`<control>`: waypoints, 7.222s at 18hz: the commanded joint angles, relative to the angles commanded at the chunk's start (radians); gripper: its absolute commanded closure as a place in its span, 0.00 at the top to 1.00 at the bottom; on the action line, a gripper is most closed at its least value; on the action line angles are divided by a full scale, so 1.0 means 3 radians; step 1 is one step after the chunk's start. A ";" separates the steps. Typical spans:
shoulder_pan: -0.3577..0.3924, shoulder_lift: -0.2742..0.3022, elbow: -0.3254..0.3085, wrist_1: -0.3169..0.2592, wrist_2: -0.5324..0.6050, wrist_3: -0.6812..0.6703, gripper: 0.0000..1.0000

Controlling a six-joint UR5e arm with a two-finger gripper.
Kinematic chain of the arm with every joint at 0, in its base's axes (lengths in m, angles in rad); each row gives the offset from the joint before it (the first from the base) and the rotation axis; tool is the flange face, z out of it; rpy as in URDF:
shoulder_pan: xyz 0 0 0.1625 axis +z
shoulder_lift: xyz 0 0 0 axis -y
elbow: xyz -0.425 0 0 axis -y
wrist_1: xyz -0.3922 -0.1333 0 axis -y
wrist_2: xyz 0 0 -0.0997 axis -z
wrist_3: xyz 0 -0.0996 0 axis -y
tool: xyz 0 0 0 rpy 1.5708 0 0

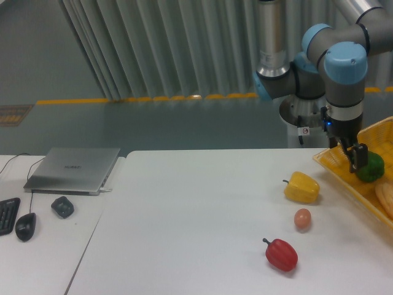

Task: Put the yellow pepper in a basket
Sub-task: 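Move the gripper from the basket over the yellow pepper, then lower the gripper onto the yellow pepper and close on it, then lift the yellow pepper slightly and adjust the grip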

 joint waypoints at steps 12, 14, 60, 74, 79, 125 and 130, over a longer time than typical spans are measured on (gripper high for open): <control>-0.0440 -0.0021 -0.0026 0.0026 -0.0067 -0.0348 1.00; -0.0526 -0.0021 -0.0036 0.0031 -0.0082 -0.0327 1.00; -0.1043 -0.0496 -0.0378 0.0159 0.1007 0.0583 1.00; -0.1059 -0.0547 -0.0394 0.0327 0.1073 0.0522 1.00; -0.1146 -0.0603 -0.0394 0.0327 0.1319 0.0506 1.00; -0.1345 -0.0762 -0.0445 0.0307 0.1646 0.0184 0.54; -0.1345 -0.0716 -0.0435 0.0281 0.1641 0.0184 0.35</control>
